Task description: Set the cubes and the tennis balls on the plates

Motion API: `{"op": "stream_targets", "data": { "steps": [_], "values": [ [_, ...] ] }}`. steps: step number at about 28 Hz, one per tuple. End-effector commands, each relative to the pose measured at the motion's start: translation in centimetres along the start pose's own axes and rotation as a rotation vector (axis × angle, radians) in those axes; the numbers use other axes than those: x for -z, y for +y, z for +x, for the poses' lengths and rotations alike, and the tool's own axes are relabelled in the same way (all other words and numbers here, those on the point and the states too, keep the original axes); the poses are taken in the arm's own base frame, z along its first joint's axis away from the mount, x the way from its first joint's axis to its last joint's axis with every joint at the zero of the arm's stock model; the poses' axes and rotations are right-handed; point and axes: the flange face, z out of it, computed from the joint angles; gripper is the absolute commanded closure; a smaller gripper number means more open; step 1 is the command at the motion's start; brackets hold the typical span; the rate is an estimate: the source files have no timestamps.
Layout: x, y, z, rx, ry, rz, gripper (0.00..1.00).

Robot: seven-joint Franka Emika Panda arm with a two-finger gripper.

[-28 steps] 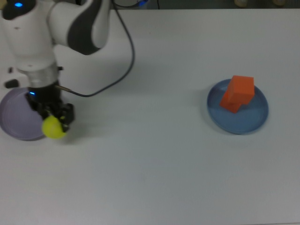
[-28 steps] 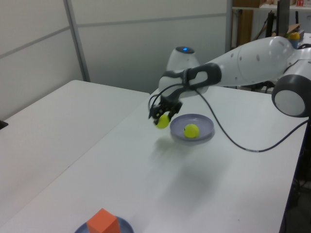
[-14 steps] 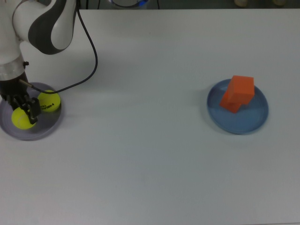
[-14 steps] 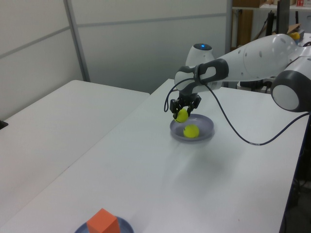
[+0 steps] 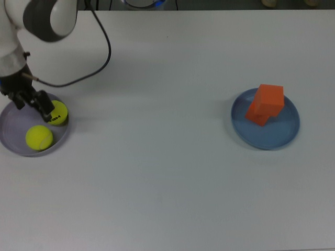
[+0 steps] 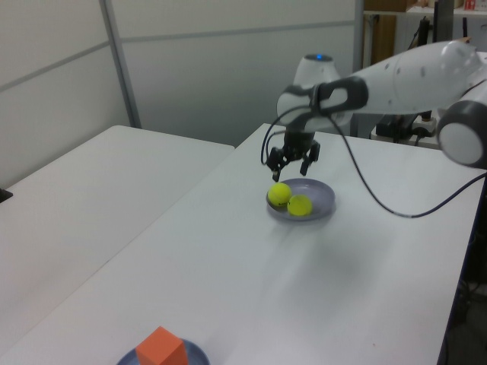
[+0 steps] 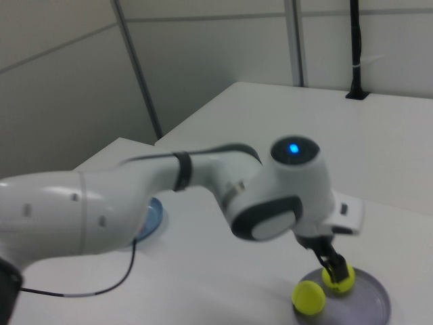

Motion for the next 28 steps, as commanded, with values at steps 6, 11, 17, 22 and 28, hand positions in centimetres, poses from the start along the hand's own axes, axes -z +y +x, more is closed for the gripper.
{"op": "stream_targets", "data": {
  "steps": [6, 11, 17, 22, 28],
  "values": [
    [10.2, -7.6, -5.7, 0.103, -0.129, 0.043, 0.0],
    [13.9, -10.6, -7.9, 0.135, -0.135, 0.02, 0.0],
    [17.4, -14.6, -10.4, 0.174, -0.104, 0.02, 0.0],
    [18.6, -16.4, -11.7, 0.185, -0.093, -0.013, 0.0],
    [19.2, -16.7, -12.2, 0.191, -0.092, -0.012, 0.0]
  ]
}}
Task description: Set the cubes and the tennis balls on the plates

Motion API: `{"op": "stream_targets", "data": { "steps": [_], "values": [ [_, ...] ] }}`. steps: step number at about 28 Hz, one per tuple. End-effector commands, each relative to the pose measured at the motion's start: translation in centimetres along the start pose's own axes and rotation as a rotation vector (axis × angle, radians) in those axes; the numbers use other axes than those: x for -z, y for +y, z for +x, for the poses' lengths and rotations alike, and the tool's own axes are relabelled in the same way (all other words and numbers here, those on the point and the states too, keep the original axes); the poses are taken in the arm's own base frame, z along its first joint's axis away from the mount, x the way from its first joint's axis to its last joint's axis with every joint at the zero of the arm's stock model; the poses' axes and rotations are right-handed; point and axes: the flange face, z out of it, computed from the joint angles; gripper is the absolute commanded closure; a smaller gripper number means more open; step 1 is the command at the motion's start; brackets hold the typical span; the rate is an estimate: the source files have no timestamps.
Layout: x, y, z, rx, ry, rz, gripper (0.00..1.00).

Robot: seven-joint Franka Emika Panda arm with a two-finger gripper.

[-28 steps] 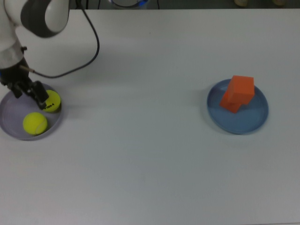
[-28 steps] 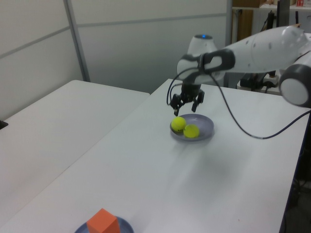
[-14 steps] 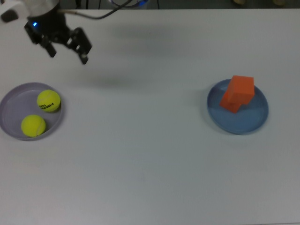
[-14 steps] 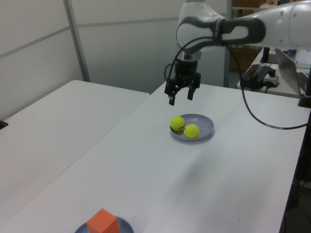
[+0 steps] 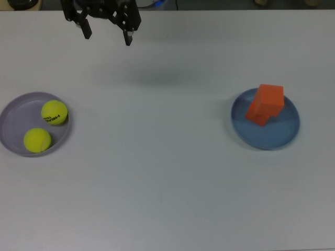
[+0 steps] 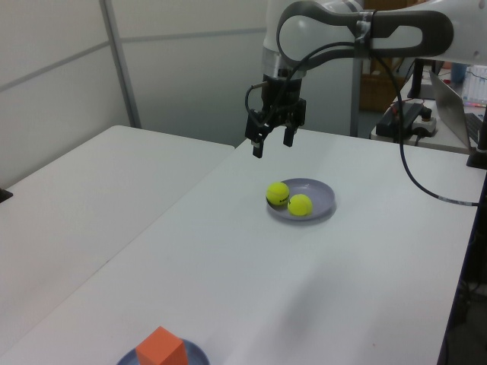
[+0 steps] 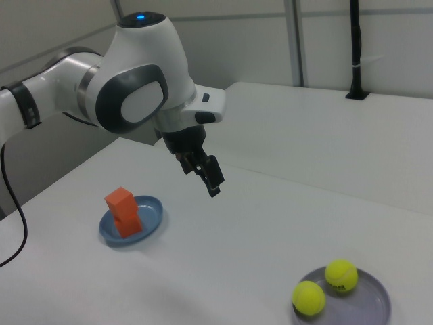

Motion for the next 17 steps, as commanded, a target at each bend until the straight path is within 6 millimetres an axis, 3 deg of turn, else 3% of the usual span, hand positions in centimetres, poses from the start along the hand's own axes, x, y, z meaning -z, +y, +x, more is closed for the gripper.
{"op": "stream_targets", "data": {
  "steps": [1, 17],
  "values": [
    [0.16, 0.54, -1.05, -0.011, -0.018, -0.016, 0.0],
    [0.08, 0.6, -1.21, -0.012, -0.021, -0.016, 0.0]
  ]
}}
